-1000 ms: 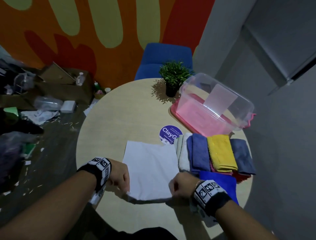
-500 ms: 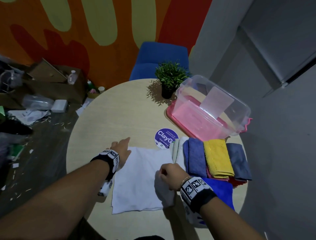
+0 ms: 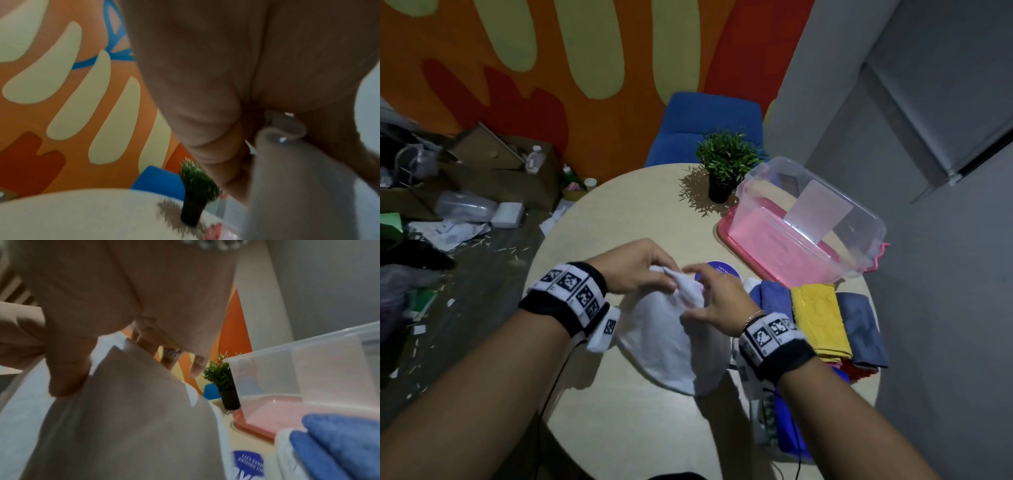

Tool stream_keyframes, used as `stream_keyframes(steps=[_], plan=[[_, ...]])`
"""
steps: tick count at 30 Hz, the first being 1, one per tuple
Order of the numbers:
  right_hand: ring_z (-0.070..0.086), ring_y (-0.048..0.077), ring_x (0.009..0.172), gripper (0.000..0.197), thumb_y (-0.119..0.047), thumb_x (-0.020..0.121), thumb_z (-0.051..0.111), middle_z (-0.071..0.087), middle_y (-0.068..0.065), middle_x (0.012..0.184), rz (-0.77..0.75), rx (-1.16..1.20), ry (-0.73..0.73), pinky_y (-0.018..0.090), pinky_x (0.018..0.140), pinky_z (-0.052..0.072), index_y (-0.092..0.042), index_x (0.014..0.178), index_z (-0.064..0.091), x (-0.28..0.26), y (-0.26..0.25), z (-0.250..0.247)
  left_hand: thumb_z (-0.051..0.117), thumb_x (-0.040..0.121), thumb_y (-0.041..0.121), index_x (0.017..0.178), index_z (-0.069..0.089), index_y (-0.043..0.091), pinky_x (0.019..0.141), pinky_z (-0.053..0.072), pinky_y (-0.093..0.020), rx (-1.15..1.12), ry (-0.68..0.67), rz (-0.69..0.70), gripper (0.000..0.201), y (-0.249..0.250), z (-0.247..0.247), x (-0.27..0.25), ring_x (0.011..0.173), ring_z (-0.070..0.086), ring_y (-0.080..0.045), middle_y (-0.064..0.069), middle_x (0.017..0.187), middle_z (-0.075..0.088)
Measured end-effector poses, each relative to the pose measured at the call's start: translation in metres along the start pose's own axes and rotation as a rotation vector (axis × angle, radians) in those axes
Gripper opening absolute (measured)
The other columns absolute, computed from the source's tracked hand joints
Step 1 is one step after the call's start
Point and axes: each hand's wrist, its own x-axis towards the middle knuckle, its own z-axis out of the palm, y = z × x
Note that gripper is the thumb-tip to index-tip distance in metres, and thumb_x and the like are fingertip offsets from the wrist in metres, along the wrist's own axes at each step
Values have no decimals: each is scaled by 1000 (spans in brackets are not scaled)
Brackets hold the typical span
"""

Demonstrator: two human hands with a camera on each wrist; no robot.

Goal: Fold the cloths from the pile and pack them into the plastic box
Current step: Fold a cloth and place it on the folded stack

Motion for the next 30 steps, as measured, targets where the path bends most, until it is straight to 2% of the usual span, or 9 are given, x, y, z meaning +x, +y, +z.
stream_keyframes(steps=[2,4,9,15,19,21,25,28,30], plan=[[52,18,70,42,-52,65,85,54,-10,69,-3,-81,-26,34,65,37,-27,82,56,0,4,-19,74,88,17,94,81,21,72,50,-13,46,91,9,10,6,-20,-6,83,69,-1,13,88,77],[49,16,62,37,-48,69,84,53,-6,62,2,-81,-21,34,59,36,-26,68,55,-3,11,-38,75,87,19,89,81,26,68,49,-14,99,203,15,9,3,-37,-12,81,68,1,14,85,76],[52,6,61,14,-28,83,79,60,-9,67,21,63,154,25,58,40,-28,77,65,-5,6,-76,76,87,14,90,79,21,67,40,-1,128,531,31,9,-3,-55,-15,80,63,9,17,82,71],[50,1,62,25,-18,89,72,61,-9,73,-58,218,374,13,57,39,-33,78,56,-13,-15,-94,74,87,13,89,77,26,69,48,-13,143,621,119,14,4,-69,-28,82,65,4,17,86,71],[64,10,72,16,-8,86,72,69,-4,81,3,244,182,22,66,52,-21,84,63,-30,-8,-78,79,84,18,85,80,24,68,51,-20,128,398,13,6,-6,-57,-43,79,67,-3,12,80,75],[65,9,72,19,-6,80,73,70,-6,79,47,171,39,29,68,54,-22,78,64,-40,4,-52,81,82,25,79,78,27,65,49,-21,189,163,-79,5,-24,-37,-44,71,66,-5,10,76,74],[61,11,75,26,-13,76,75,64,-8,78,128,-72,-402,21,65,46,-31,68,57,-65,29,16,83,79,29,70,75,25,55,40,-17,290,-337,-271,13,-65,36,-46,53,52,2,11,60,66],[64,14,84,13,-28,74,72,67,-8,84,186,-182,-560,25,77,51,-32,76,60,-82,41,49,79,78,28,62,66,29,53,38,-17,273,-478,-359,21,-91,80,-52,50,48,2,15,54,57],[65,18,94,12,-32,80,72,70,-5,96,231,-217,-542,26,83,50,-32,89,65,-86,43,56,74,83,24,73,69,26,55,41,-17,248,-458,-380,12,-103,91,-53,54,52,-1,11,63,62]])
